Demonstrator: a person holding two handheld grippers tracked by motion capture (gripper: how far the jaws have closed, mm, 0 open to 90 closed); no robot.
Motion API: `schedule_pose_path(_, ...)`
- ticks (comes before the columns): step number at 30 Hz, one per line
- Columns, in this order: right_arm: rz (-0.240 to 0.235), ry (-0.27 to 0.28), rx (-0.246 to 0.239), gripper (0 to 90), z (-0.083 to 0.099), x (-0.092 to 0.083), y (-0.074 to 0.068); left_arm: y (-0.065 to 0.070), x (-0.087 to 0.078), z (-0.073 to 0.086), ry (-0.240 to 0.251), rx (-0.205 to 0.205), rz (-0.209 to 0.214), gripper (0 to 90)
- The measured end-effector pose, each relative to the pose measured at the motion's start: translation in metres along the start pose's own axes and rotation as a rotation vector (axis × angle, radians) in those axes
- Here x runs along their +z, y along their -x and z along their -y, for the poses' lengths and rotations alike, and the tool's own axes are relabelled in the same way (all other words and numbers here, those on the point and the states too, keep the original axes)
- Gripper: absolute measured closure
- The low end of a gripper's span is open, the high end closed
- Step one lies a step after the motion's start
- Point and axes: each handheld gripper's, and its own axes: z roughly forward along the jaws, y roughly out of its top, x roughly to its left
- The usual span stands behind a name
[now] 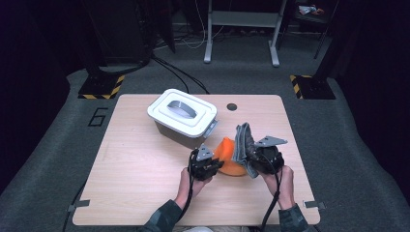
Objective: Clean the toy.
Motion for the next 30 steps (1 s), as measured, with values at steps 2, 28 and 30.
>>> schedule_pose_path(2,-0.014,-0.002,-0.013,72.4,-0.002,0.003,-0.005,0.0,0.0,0.0,0.0,0.0,0.0,80.3)
schedule_pose_path(28,0.058,-0.12,0.059,72.3,0.027,0.029,0.024,-0.001,0.001,0.0,0.002,0.001,-0.004,80.3)
schedule_pose_path(30,0.066,-0.136,0.063,72.3,0.031,0.032,0.027,-0.001,0.001,0.0,0.002,0.001,-0.005,80.3)
